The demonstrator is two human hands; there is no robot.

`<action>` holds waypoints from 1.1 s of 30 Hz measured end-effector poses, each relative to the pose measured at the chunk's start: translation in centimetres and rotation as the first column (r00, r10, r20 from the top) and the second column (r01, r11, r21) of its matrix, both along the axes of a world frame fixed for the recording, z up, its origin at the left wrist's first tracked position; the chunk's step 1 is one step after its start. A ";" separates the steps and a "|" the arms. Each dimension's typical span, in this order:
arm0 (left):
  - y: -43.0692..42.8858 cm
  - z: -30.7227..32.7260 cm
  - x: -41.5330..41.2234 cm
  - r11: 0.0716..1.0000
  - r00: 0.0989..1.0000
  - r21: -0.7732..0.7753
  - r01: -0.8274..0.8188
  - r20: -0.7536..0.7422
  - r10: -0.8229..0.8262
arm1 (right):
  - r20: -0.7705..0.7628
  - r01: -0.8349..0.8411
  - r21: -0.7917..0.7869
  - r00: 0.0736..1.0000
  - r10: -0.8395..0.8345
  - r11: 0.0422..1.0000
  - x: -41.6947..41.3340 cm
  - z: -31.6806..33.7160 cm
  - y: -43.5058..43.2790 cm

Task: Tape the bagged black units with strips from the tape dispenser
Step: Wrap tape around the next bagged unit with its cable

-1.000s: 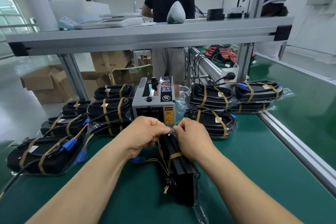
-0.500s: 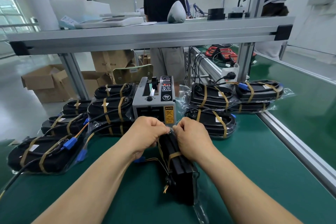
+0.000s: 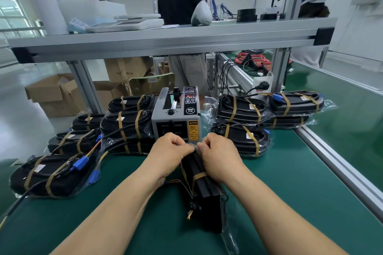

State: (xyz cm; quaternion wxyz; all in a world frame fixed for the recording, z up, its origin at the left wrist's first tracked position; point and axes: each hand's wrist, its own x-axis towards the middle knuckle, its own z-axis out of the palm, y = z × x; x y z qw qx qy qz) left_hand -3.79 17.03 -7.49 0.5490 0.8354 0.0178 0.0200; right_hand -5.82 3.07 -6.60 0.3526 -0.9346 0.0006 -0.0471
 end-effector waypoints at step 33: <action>3.5 -3.3 -4.5 0.957 0.990 -0.255 -0.141 -0.030 0.137 | -0.116 -0.173 0.117 0.976 0.187 0.978 -0.4 1.5 -2.1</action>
